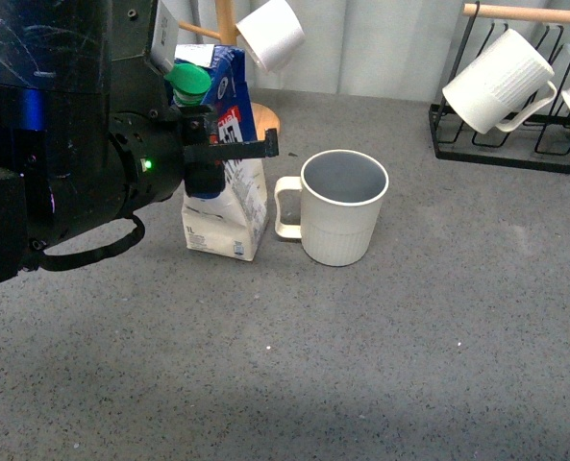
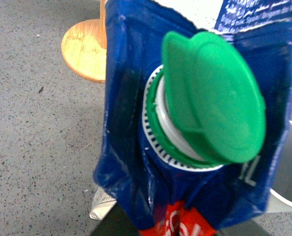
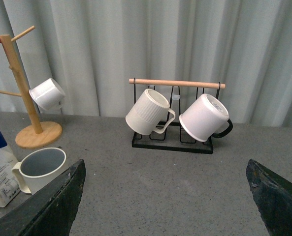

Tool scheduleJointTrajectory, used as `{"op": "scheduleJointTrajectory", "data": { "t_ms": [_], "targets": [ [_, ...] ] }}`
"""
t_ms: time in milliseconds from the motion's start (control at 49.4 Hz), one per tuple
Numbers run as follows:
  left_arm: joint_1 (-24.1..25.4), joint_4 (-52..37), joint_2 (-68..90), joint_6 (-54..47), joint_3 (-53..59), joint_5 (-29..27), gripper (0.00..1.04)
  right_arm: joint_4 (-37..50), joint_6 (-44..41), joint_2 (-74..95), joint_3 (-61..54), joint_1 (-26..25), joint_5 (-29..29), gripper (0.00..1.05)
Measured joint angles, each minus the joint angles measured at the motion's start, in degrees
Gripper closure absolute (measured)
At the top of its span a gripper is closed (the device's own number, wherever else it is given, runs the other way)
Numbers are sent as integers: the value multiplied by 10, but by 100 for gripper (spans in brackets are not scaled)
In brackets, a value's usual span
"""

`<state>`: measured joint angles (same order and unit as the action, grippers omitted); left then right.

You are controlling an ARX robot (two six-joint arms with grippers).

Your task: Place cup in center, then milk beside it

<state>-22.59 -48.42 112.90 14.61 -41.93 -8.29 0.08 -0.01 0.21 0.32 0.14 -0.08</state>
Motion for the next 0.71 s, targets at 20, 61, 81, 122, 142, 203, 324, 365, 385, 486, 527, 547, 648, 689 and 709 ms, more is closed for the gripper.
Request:
{"op": "scheduleJointTrajectory", "data": {
  "t_ms": [20, 61, 81, 122, 142, 203, 324, 365, 385, 486, 527, 547, 648, 689, 709],
  "targets": [
    [-1, 0, 0, 0, 0, -2, 88, 0, 0, 0, 0, 0, 0, 9],
    [-2, 2, 0, 1, 0, -2, 80, 0, 0, 0, 0, 0, 0, 9],
    [-3, 2, -1, 1, 0, -2, 75, 0, 0, 0, 0, 0, 0, 9],
    [-4, 4, -3, 1, 0, -2, 68, 0, 0, 0, 0, 0, 0, 9],
    [-4, 5, -5, 2, 1, -2, 64, 0, 0, 0, 0, 0, 0, 9],
    [-4, 10, -18, 5, 3, -2, 52, 0, 0, 0, 0, 0, 0, 9],
    [-3, 12, -42, 7, 9, -1, 36, 0, 0, 0, 0, 0, 0, 9],
    [0, 17, -61, 10, 12, 4, 27, 0, 0, 0, 0, 0, 0, 9],
    [1, 19, -69, 10, 13, 6, 23, 0, 0, 0, 0, 0, 0, 9],
    [9, 29, -104, 13, 14, 10, 7, 0, 0, 0, 0, 0, 0, 9],
    [14, 31, -115, 13, 14, 9, 5, 0, 0, 0, 0, 0, 0, 9],
    [17, 32, -122, 13, 14, 7, 6, 0, 0, 0, 0, 0, 0, 9],
    [38, 38, -144, 18, 17, 8, 7, 0, 0, 0, 0, 0, 0, 9],
    [50, 40, -154, 18, 23, 7, 7, 0, 0, 0, 0, 0, 0, 9],
    [54, 40, -157, 17, 24, 7, 7, 0, 0, 0, 0, 0, 0, 9]
  ]
}}
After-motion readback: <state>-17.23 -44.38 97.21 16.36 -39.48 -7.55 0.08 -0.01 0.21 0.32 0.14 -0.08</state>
